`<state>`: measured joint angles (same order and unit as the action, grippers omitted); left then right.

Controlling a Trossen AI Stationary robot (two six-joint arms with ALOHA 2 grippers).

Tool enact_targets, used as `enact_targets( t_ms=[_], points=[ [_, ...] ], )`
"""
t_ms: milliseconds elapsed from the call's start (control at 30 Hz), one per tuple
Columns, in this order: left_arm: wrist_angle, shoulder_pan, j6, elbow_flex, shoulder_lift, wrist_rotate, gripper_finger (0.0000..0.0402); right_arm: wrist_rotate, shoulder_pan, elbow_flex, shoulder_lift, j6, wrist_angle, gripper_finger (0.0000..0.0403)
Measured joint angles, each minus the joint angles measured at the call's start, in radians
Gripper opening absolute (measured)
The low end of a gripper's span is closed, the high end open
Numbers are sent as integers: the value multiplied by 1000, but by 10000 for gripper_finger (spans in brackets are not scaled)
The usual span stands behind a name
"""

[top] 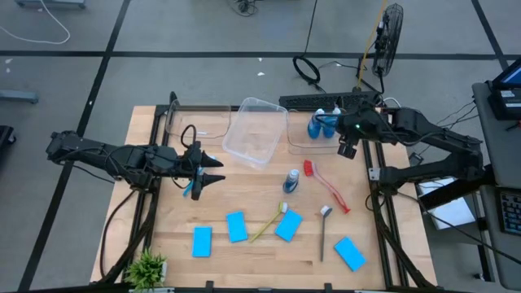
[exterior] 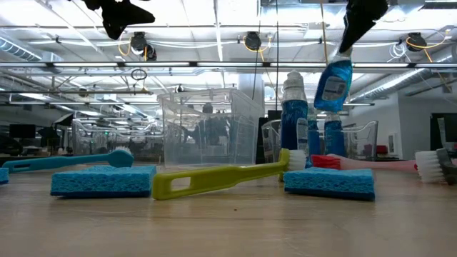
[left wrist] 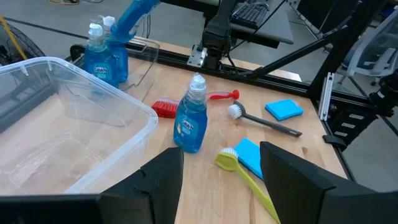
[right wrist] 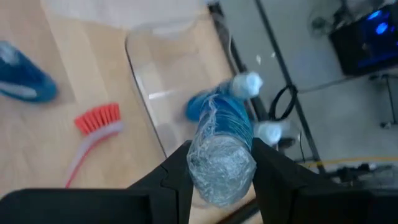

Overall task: Pick & Place Kitchen Sink Supplies
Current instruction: Put the blue soap dispenser into the right transparent bin

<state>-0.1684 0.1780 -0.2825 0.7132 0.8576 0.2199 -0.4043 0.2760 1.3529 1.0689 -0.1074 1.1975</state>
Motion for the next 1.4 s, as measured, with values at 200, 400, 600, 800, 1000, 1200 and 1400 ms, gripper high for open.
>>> enact_targets(
  t_ms=[200,400,600,800,1000,1200,1400],
  points=[
    [0,0,0,0,0,0,214,66,62,-3,21,-10,62,118],
    [0,-1,0,0,0,1,214,128,110,-60,22,-11,42,118],
    [0,-1,0,0,0,2,214,127,144,-142,22,-32,15,118],
    [0,-1,0,0,0,2,214,178,183,-197,22,-69,-35,117],
    [0,-1,0,0,0,1,214,240,229,-243,22,-100,-74,117],
    [0,-1,-1,0,0,2,214,275,271,-279,22,-126,-100,117],
    [0,-4,-6,0,0,18,214,294,306,-295,22,-163,-110,117]
  ],
)
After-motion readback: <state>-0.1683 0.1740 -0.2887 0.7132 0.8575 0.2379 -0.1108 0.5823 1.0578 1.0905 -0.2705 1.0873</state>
